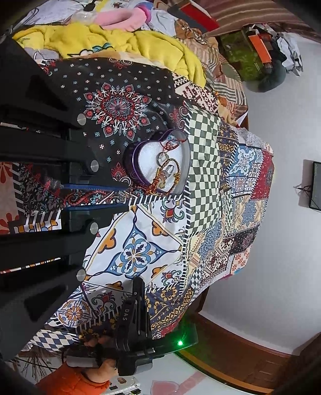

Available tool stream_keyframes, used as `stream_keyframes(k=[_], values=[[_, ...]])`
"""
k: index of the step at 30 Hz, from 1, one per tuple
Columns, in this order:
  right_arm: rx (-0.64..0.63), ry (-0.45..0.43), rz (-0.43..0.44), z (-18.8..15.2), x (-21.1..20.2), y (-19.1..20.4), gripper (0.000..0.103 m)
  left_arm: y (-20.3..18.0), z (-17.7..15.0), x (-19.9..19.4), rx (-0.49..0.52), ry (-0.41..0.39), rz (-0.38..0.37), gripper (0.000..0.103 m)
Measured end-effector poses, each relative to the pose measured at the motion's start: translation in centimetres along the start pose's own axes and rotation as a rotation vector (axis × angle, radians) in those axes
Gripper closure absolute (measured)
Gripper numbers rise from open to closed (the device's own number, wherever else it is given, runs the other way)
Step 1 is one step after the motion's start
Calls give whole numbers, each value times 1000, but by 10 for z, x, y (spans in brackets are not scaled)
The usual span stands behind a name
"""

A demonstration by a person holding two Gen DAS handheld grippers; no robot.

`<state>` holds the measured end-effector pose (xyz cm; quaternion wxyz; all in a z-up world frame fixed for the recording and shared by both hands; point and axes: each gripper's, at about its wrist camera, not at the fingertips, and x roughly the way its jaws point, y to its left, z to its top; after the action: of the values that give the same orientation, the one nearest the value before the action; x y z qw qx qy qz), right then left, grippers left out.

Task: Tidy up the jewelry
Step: 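Grasp the gold ring with the right tool while the left tool grasps a small charm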

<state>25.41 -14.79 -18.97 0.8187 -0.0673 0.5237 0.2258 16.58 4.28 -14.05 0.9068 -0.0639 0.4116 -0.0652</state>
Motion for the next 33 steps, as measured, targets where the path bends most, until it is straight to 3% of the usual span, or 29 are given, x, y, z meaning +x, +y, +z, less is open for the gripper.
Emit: stream_keyframes(k=[12,15,19,25,33], values=[[15,-108,-10,9,-38,-10,99,10,7,-17,-14,-47,20,95],[67,-65,37,13,-39,-22,95,11,7,-15,-24,-45,15,95],[87,-12,40,10,-24,-23,66,10,5,-10,-28,-34,7,95],[26,69,-1,5,9,-10,66,11,2,-2,-27,-17,2,95],[-53,50,-51,0,17,-2,66,21,0,5,-56,-4,0,95]])
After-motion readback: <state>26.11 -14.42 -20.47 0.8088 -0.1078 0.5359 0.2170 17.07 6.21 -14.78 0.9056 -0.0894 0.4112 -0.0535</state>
